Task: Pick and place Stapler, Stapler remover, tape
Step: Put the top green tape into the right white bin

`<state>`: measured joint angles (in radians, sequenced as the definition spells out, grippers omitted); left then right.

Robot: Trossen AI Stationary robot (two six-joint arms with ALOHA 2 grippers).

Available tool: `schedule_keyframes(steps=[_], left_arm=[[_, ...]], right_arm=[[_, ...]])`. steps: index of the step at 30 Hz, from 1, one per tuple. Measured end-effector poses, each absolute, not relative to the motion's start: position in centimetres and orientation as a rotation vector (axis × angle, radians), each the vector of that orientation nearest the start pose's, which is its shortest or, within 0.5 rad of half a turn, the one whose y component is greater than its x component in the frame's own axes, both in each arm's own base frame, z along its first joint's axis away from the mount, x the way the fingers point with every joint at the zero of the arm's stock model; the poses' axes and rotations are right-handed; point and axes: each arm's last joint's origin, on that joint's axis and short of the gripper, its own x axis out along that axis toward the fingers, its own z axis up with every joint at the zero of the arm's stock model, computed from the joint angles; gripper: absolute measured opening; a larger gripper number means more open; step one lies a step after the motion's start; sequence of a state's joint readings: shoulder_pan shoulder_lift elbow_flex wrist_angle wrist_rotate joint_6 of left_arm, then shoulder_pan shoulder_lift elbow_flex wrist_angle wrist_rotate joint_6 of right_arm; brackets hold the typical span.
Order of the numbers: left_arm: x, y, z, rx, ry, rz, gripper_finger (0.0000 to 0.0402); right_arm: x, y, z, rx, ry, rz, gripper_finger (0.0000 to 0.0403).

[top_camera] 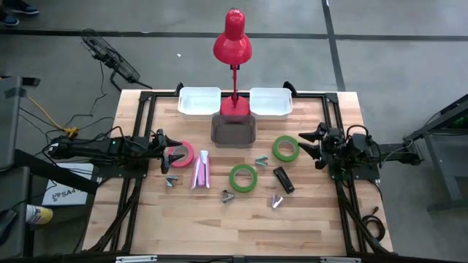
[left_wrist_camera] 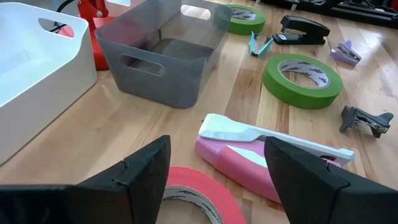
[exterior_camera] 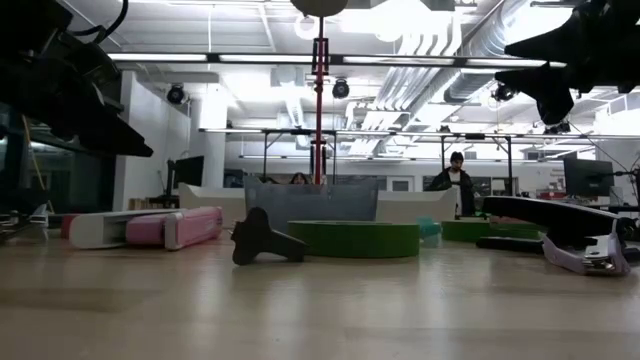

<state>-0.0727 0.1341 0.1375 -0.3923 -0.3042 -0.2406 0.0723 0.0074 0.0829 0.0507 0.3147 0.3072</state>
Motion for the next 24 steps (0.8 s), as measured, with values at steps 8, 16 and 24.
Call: schedule_keyframes(steps=[8, 16, 24], left_arm=[[9.2, 0.2, 16.3, -0.164, 0.353, 0.273, 0.0257], [9.2, 0.2, 16.3, -0.164, 0.353, 0.273, 0.0257], [9.2, 0.2, 16.3, -0.164, 0.353, 0.273, 0.0257]], right_arm=[[8.9, -0.7, 20.4, 0.379, -0.176, -0.366, 0.0206], [9.1, -1.1, 22.5, 0.559, 0.016, -0.626, 0.0206], [11.2, -1.6, 25.7, 0.666, 0.29, -0.798, 0.0206]])
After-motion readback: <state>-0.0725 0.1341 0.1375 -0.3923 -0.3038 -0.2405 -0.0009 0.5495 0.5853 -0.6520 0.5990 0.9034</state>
